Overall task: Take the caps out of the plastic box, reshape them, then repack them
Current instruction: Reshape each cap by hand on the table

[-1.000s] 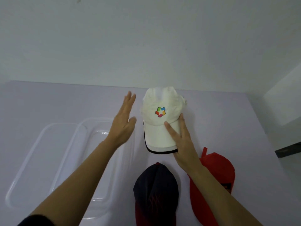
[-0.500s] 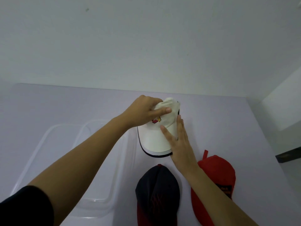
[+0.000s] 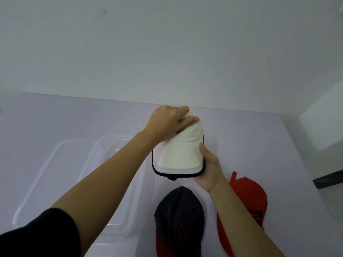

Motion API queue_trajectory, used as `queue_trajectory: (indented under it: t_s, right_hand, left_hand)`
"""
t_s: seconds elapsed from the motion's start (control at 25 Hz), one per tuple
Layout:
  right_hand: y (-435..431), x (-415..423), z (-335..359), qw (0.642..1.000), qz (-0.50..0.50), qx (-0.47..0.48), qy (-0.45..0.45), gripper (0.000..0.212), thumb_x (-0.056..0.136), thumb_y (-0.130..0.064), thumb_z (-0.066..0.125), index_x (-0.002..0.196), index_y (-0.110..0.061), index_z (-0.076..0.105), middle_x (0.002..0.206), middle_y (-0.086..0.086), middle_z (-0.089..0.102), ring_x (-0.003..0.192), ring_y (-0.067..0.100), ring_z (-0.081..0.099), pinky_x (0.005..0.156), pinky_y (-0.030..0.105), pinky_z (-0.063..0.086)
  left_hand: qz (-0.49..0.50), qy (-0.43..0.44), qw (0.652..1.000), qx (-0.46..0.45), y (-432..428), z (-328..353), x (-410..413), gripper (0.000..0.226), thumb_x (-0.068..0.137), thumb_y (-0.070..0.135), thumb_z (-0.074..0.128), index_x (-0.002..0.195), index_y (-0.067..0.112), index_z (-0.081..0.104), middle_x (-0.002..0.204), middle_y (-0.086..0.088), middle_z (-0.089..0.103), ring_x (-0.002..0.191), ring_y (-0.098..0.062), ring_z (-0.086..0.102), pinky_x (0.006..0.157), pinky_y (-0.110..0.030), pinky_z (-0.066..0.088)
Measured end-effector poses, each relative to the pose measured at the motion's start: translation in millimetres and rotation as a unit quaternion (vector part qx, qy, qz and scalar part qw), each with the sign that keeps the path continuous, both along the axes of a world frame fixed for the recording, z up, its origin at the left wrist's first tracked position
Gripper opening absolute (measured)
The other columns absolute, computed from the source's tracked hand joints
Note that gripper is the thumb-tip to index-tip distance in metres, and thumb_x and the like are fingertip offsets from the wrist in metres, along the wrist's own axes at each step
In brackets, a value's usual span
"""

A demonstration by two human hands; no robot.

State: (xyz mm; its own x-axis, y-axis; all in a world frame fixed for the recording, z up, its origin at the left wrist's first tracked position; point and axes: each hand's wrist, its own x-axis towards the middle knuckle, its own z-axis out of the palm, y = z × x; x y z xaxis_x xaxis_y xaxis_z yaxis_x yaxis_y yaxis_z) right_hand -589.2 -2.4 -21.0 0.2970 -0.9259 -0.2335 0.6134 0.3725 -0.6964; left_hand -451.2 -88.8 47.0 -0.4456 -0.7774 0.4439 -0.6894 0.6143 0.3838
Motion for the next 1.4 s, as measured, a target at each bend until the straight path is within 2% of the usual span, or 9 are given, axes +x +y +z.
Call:
queue_trajectory:
  t_s: [0.08,0.2,0.28,0.4,0.64,0.76,1.0,1.16,1.4]
  right_hand:
    - [0.1,1.3,-6.4,1.000,-0.016,-0.001,-0.027,0.080,0.061,-0.035,0.083,0.133,-0.017,0.050,0.134,0.014,0.056,0.122,0.035,0.053,0.101,0.056,0.042]
    - [-4.3,0.1,-8.7,0.998,-0.048,-0.021,-0.047,0.086,0.059,-0.027,0.085,0.135,-0.013,0.047,0.135,0.016,0.055,0.122,0.035,0.053,0.099,0.050,0.046]
    - [-8.8,-3.7,-9.3,0.996,-0.072,-0.026,-0.038,0.092,0.058,-0.028,0.086,0.137,-0.012,0.044,0.136,0.016,0.054,0.123,0.035,0.053,0.098,0.049,0.047]
    - [-14.7,-8.5,-8.7,0.995,-0.091,-0.037,-0.022,0.094,0.057,-0.030,0.086,0.139,-0.014,0.042,0.137,0.014,0.052,0.123,0.035,0.052,0.097,0.049,0.048]
    - [-12.3,-7.3,-4.2,0.992,-0.127,-0.006,0.002,0.072,0.074,-0.040,0.072,0.137,-0.020,0.044,0.136,0.010,0.055,0.121,0.031,0.055,0.095,0.050,0.049]
    - [2.1,16.0,-2.4,0.977,-0.177,0.106,-0.060,0.049,0.084,-0.044,0.058,0.126,-0.021,0.054,0.121,0.010,0.066,0.111,0.030,0.063,0.087,0.044,0.055]
    - [1.3,24.7,-3.4,0.940,-0.292,0.174,-0.012,0.023,0.087,-0.039,0.060,0.102,-0.023,0.061,0.107,0.006,0.069,0.097,0.021,0.067,0.079,0.036,0.057]
    - [1.1,19.7,-2.9,0.945,-0.276,0.173,0.033,0.019,0.086,-0.038,0.061,0.101,-0.027,0.062,0.109,0.001,0.069,0.098,0.018,0.066,0.078,0.032,0.056]
    - [8.0,27.4,-7.6,0.939,-0.281,0.198,0.027,0.032,0.086,-0.036,0.062,0.115,-0.023,0.060,0.108,0.002,0.070,0.093,0.018,0.068,0.063,0.028,0.058]
  left_hand:
    - [0.049,0.027,0.998,-0.028,1.5,-7.4,-1.2,0.046,0.084,0.054,0.046,0.088,0.010,0.059,0.065,-0.004,0.064,0.063,-0.028,0.061,0.059,-0.030,0.042]
    - [0.196,0.207,0.942,0.178,12.5,-10.7,1.3,0.060,0.086,0.058,0.045,0.129,0.016,0.046,0.121,-0.005,0.059,0.113,-0.021,0.053,0.093,-0.040,0.042]
    - [0.282,0.302,0.812,0.412,20.1,-19.8,7.5,0.067,0.089,0.062,0.036,0.137,0.015,0.038,0.134,-0.010,0.050,0.120,-0.028,0.049,0.098,-0.048,0.044]
    - [0.191,0.439,0.597,0.644,36.8,-40.7,13.1,0.069,0.083,0.070,0.042,0.129,0.019,0.051,0.123,-0.010,0.062,0.108,-0.032,0.062,0.081,-0.051,0.055]
    - [0.071,0.648,0.524,0.548,50.0,-58.8,9.6,0.037,0.092,0.017,0.056,0.125,-0.001,0.054,0.117,-0.014,0.068,0.100,-0.024,0.068,0.076,-0.031,0.059]
    - [0.061,0.663,0.542,0.513,54.1,-66.1,-1.4,0.025,0.091,0.014,0.056,0.114,0.005,0.060,0.114,-0.012,0.069,0.101,-0.022,0.068,0.081,-0.032,0.058]
    - [0.100,0.517,0.689,0.498,54.2,-75.6,-0.7,0.051,0.087,0.026,0.066,0.131,0.007,0.050,0.121,-0.005,0.065,0.110,-0.021,0.063,0.091,-0.034,0.054]
    - [0.128,0.458,0.805,0.355,26.6,-53.8,21.9,0.053,0.090,0.022,0.059,0.139,0.024,0.039,0.137,0.008,0.045,0.125,-0.010,0.044,0.100,-0.027,0.037]
    - [0.031,0.263,0.902,0.341,3.8,-40.0,47.3,0.030,0.074,0.051,0.066,0.095,0.029,0.066,0.096,0.003,0.066,0.090,-0.015,0.062,0.083,-0.039,0.051]
